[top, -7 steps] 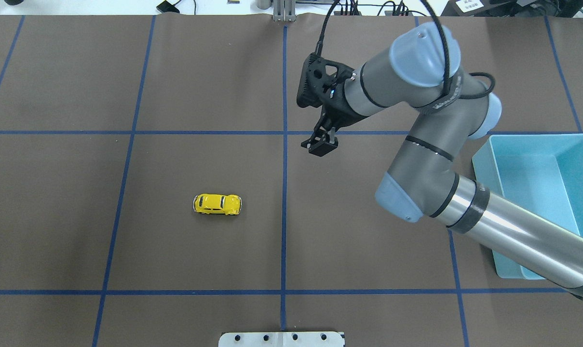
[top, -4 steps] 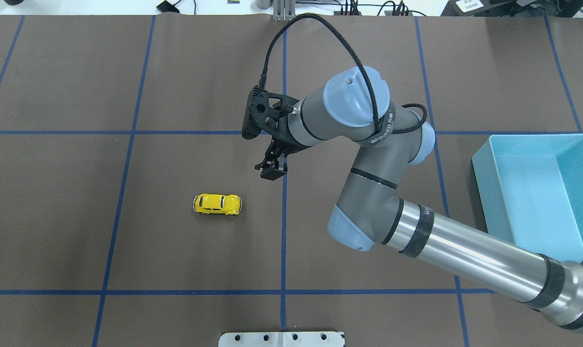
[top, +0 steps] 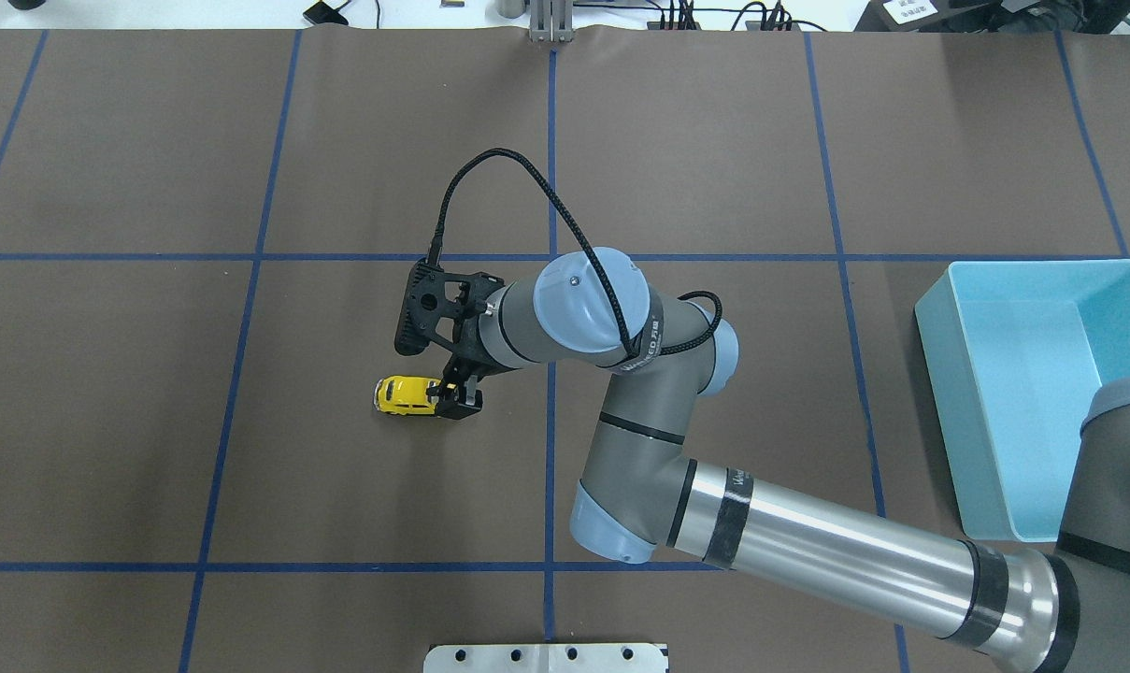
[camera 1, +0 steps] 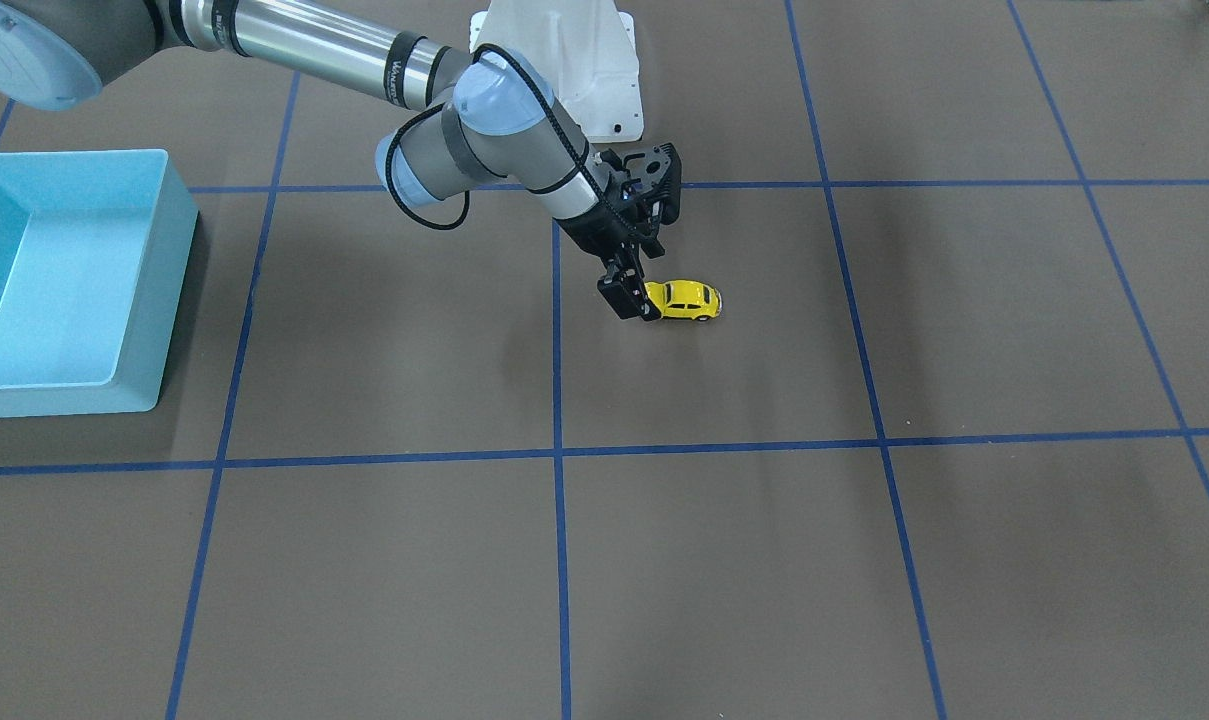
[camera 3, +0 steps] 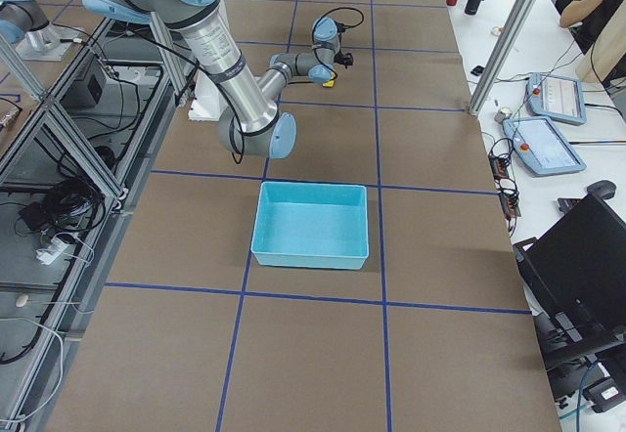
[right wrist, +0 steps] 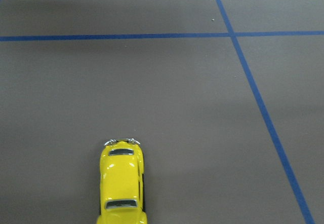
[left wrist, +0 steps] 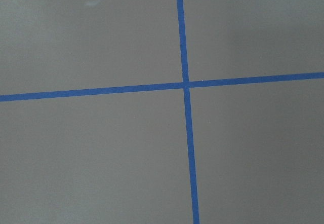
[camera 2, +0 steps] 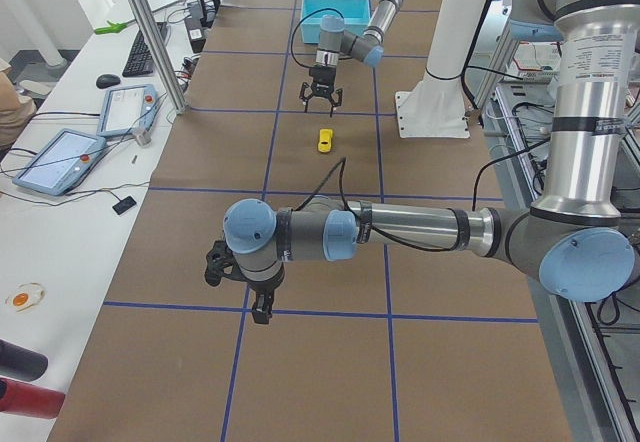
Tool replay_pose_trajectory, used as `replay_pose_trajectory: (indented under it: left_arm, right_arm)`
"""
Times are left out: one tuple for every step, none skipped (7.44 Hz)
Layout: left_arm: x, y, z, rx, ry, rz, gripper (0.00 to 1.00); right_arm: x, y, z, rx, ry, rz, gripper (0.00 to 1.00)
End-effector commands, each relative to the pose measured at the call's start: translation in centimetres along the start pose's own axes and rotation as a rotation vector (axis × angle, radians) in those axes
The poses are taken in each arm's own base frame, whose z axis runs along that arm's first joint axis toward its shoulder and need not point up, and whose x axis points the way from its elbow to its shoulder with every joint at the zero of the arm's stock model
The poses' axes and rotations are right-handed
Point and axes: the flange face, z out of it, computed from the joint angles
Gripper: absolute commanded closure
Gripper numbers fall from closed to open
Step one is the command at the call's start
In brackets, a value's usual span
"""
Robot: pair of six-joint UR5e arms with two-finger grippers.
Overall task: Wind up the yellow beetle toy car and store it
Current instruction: 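Lower the right gripper onto the yellow car and close it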
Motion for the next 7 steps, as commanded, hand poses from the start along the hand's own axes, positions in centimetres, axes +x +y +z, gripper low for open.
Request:
replay_pose_trajectory:
  left_arm:
    - [0.1, -0.1, -0.1, 0.002, -0.002, 0.004, 0.0]
    - [0.2, -0.1, -0.2, 0.003, -0.002, 0.003, 0.0]
    - [0.3, -0.2, -0.3, 0.006, -0.002, 0.006, 0.0]
    - [0.0, 0.0, -0.1, 0.003, -0.002, 0.001, 0.0]
    - [0.1, 0.1, -0.1, 0.001, -0.002, 0.003, 0.0]
    - [0.1, 0.1, -0.1, 0.001, -0.002, 0.002, 0.0]
    - [0.1, 0.1, -0.1, 0.001, -0.002, 0.002, 0.0]
  right_arm:
    - [-1.6, -0.3, 3.0, -0.024, -0.023, 0.007, 0.0]
    - [-2.4, -0.1, 4.1, -0.038, -0.035, 0.004, 0.0]
    - [-3.0, 0.0, 4.6, -0.044, -0.041, 0.003, 0.0]
    - [-3.0, 0.2, 4.9, -0.05, -0.041, 0.002, 0.0]
    - [-2.9, -0.2, 5.1, -0.05, -0.041, 0.002, 0.0]
    - [-3.1, -0.6, 5.5, -0.055, -0.044, 0.003, 0.0]
    - [-3.4, -0.3, 6.1, -0.066, -0.049, 0.003, 0.0]
